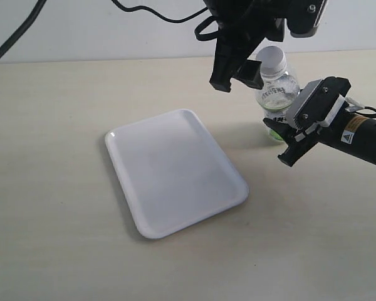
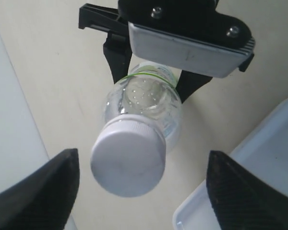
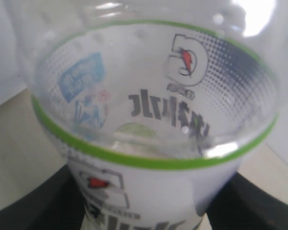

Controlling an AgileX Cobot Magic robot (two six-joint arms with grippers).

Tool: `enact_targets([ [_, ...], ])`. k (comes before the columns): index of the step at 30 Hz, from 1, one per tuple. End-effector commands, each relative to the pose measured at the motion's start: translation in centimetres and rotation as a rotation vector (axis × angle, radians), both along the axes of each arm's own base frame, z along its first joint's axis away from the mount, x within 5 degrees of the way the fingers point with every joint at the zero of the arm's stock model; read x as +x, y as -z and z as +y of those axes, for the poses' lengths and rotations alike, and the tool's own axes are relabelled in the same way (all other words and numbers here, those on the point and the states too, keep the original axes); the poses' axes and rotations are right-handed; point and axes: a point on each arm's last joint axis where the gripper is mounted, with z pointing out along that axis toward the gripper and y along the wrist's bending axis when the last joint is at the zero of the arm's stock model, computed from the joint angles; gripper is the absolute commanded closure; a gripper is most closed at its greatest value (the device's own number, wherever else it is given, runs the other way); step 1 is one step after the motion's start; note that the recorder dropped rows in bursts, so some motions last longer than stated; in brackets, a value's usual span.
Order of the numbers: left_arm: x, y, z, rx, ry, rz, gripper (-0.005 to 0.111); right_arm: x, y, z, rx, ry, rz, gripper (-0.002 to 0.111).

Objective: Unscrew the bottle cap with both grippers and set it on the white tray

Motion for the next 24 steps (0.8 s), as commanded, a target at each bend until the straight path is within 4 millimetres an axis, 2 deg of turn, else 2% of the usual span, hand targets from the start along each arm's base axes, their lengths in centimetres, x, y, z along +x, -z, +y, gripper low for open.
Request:
enact_targets([
  [1,0.12,0.6,-0.29,-0.003,-0.01,0.006,0.035,-0.55,1.37,-0.39,-0.055,0.013,0.107,0.108],
  [5,0.26,1.17,-0.45,0.004,-0.011,0.012,0.035,-0.55,1.37,-0.39,-0.055,0.013,0.107,0.108],
  [15,0.23,0.62,-0.4,-0.015,-0.016,-0.002,0.042,-0.55,1.37,-0.39,-0.055,0.013,0.107,0.108],
  [18,0.18,0.52,-0.35,-0.013,-0.015,-0.001,0.048,-0.55,1.37,-0.39,-0.055,0.013,0.107,0.108],
  [24,0.18,0.52,-0.35,-0.014,-0.015,-0.001,0.068,-0.55,1.37,-0.39,-0.052,0.015,0.108,0.108],
])
